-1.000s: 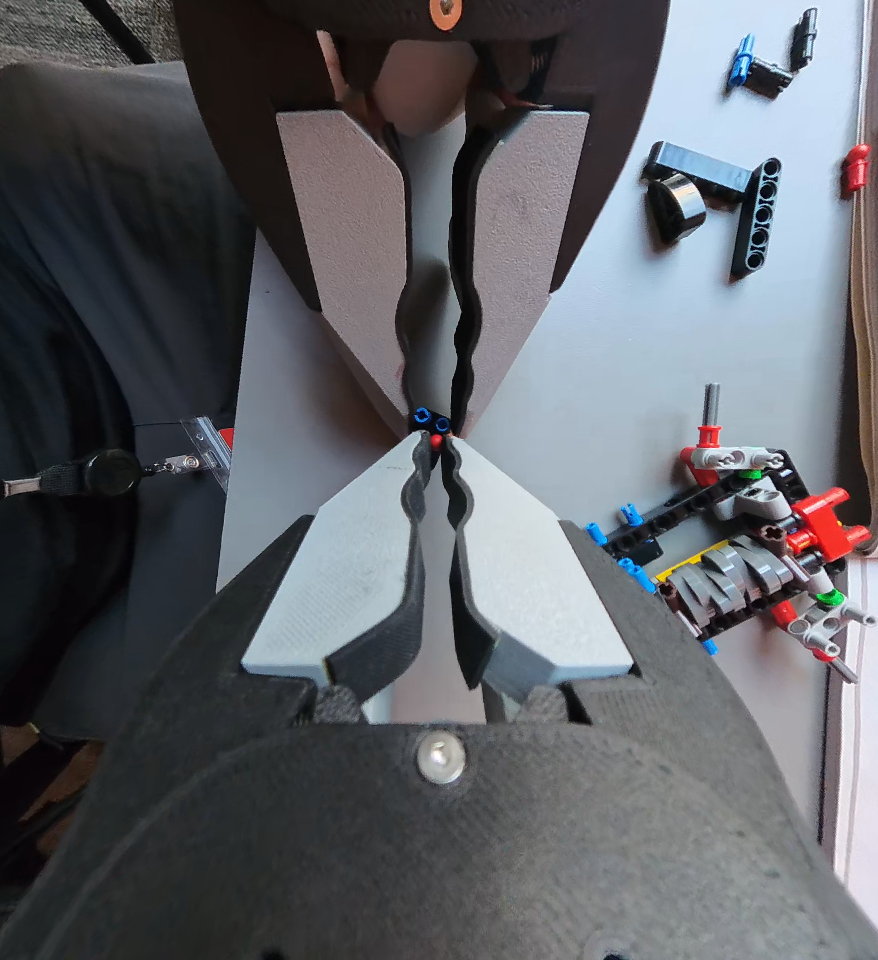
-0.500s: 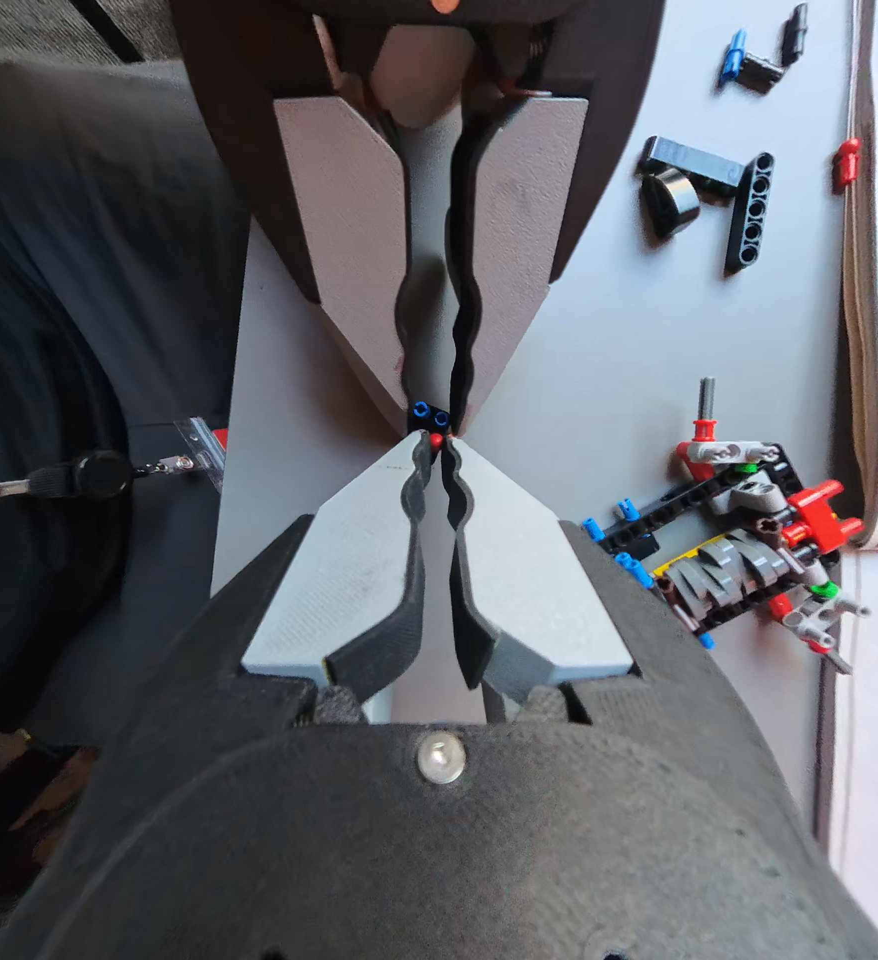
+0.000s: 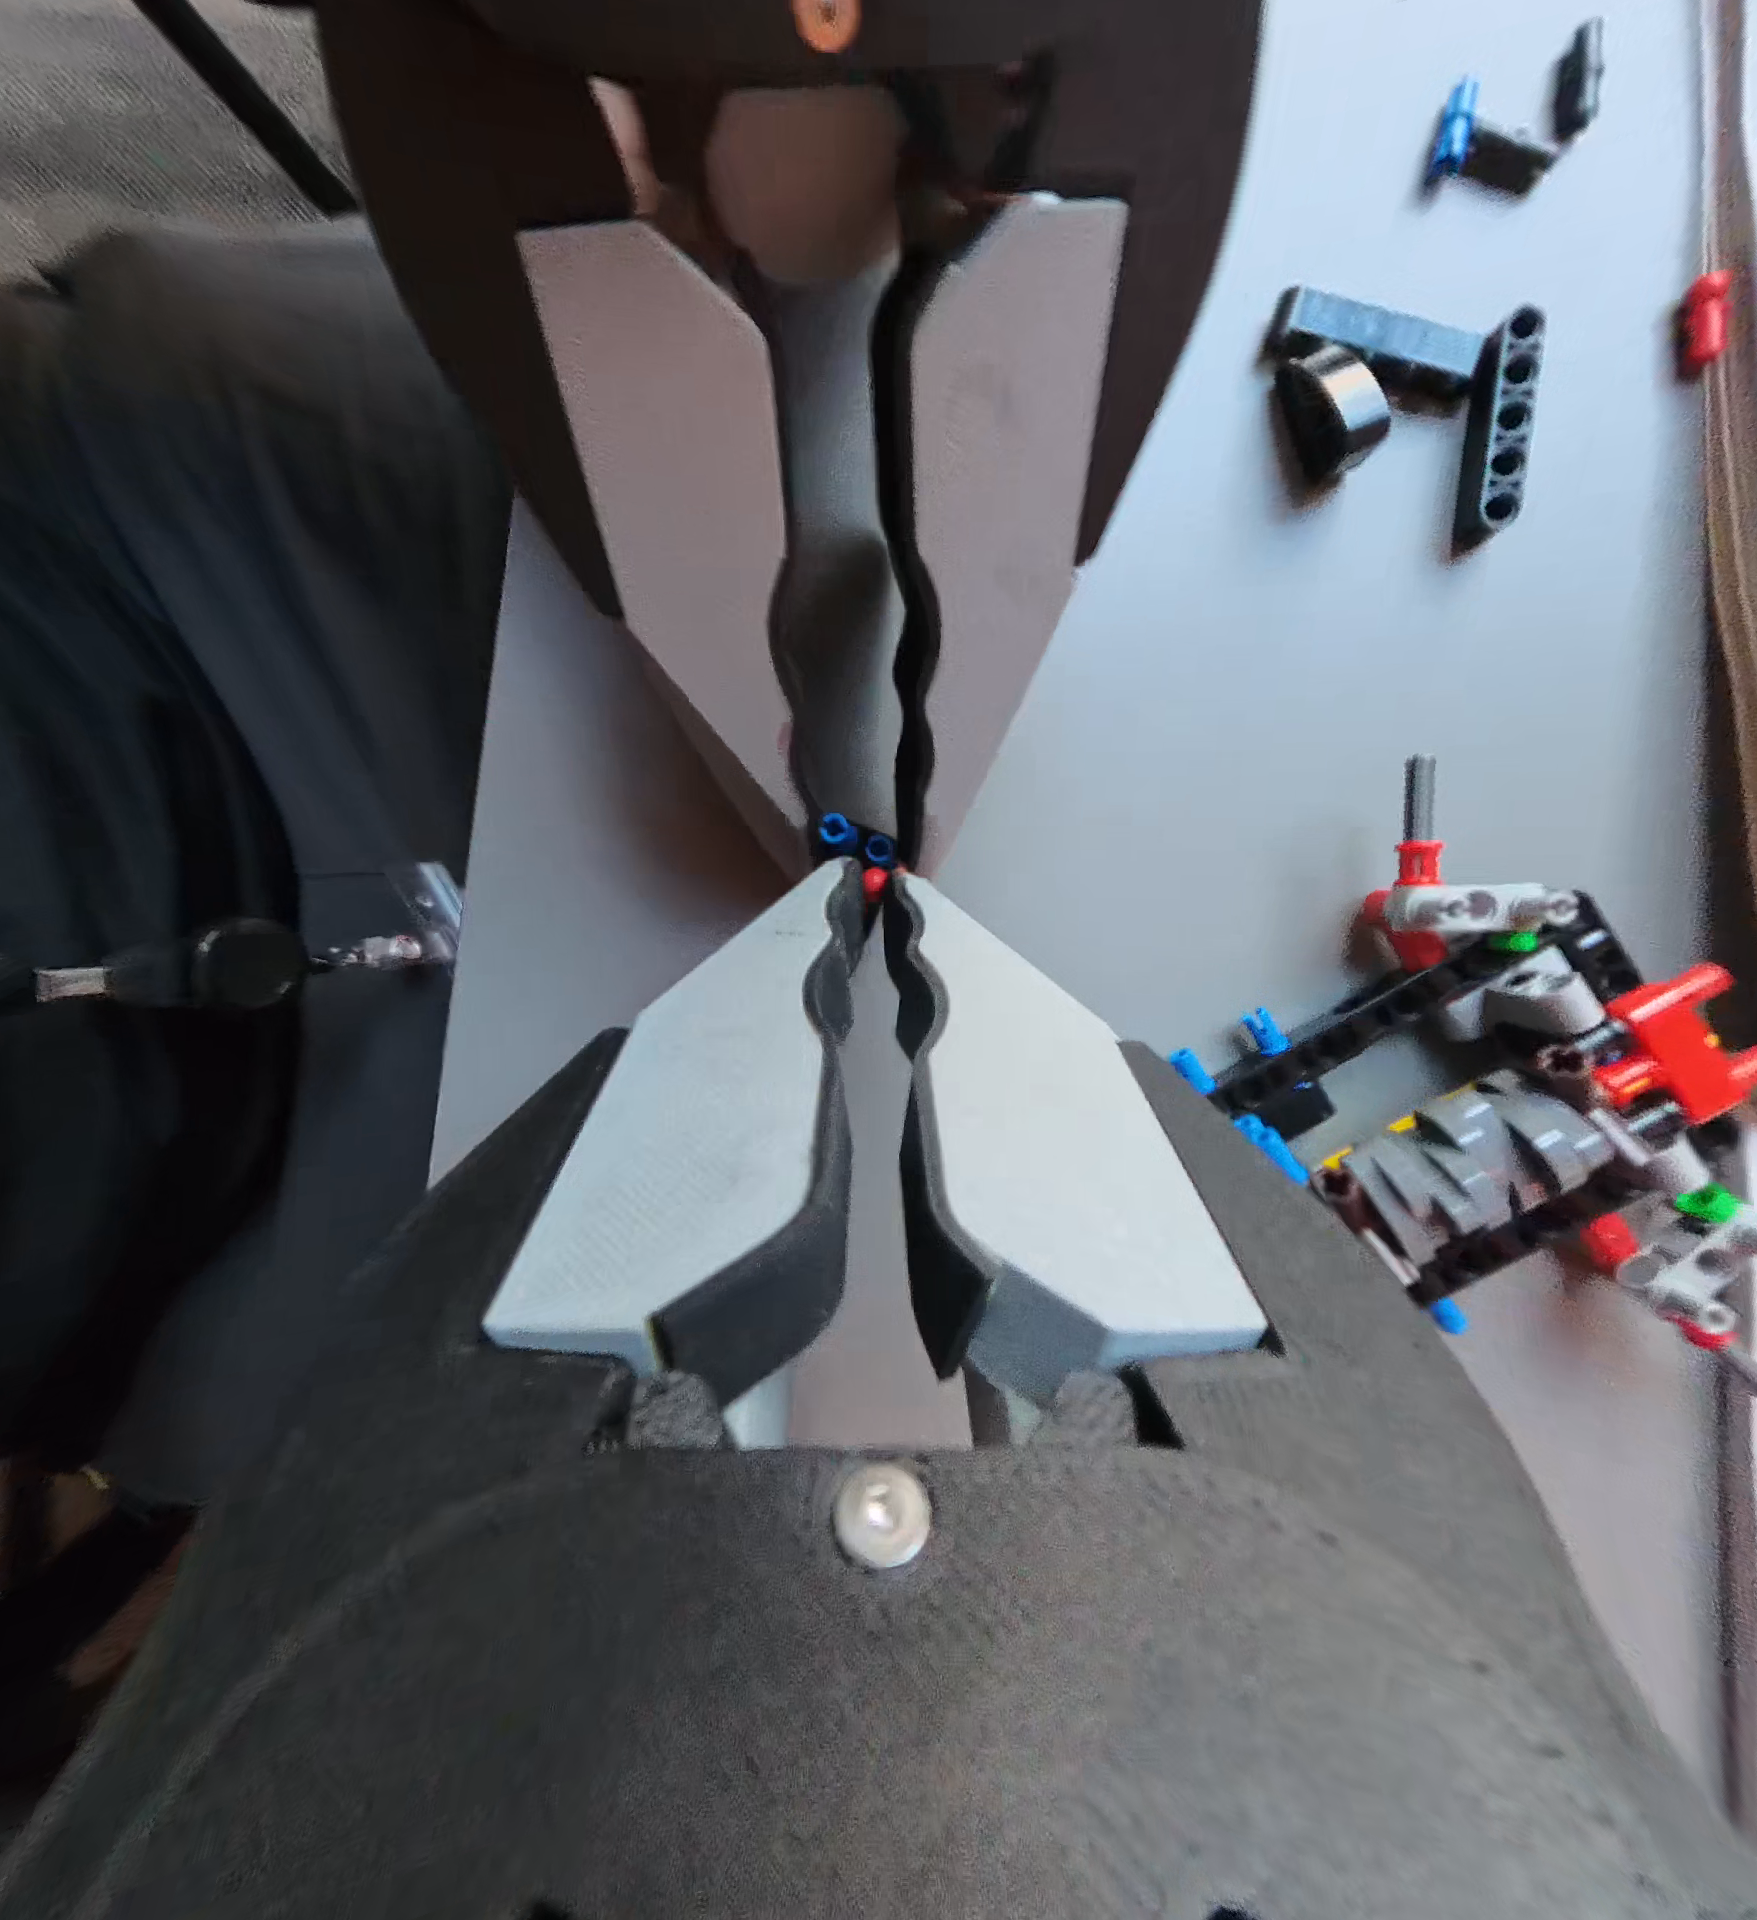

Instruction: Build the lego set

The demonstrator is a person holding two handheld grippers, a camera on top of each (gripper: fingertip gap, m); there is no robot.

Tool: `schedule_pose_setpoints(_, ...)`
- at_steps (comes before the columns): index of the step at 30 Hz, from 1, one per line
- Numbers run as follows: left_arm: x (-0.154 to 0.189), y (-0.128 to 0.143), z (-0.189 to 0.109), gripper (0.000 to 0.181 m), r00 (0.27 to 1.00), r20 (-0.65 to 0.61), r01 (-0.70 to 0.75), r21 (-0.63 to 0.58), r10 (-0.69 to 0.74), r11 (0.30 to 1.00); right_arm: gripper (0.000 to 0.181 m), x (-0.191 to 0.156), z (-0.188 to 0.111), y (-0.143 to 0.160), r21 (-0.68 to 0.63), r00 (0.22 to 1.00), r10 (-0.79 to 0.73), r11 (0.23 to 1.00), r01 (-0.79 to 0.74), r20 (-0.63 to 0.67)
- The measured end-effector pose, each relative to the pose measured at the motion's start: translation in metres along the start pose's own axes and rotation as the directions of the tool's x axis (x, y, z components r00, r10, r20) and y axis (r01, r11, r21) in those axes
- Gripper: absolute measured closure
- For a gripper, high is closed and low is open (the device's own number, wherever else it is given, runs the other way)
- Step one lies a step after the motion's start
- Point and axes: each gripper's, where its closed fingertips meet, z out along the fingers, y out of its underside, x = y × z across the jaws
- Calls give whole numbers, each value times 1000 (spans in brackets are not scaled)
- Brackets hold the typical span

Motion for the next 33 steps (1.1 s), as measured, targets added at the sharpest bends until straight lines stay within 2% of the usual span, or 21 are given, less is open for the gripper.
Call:
schedule_pose_setpoints(2, 0, 0, 0, 166, 1000, 2, -2, 0, 2, 1000, 178, 0, -1, 2, 11, 1000, -1, 1000, 1, 0)
schedule_pose_setpoints(9, -1, 0, 0, 167, 1000, -4, 12, 0, -12, 1000, 178, 0, 5, 5, -149, 980, -176, 976, 161, -94)
schedule_pose_setpoints(16, 0, -1, 0, 167, 1000, -8, 10, 2, -10, 1000, 179, -1, 5, 5, -189, 989, -140, 973, 131, -40)
schedule_pose_setpoints(24, 0, -1, 0, 166, 1000, -22, 22, 4, -22, 1000, 173, -5, 3, 3, -30, 997, -7, 1000, 10, 83)
schedule_pose_setpoints(29, 0, -1, 0, 167, 999, -23, 24, 4, -24, 1000, 173, 0, -10, -5, 44, 999, -13, 999, 12, 39)
schedule_pose_setpoints(31, 0, -1, 0, 167, 999, -26, 27, 4, -27, 1000, 181, 5, -20, -8, 57, 1000, -18, 998, 17, 11)
schedule_pose_setpoints(33, 0, -1, 0, 167, 999, -28, 29, 4, -29, 1000, 181, 6, -27, -15, 92, 999, -40, 995, 41, -16)
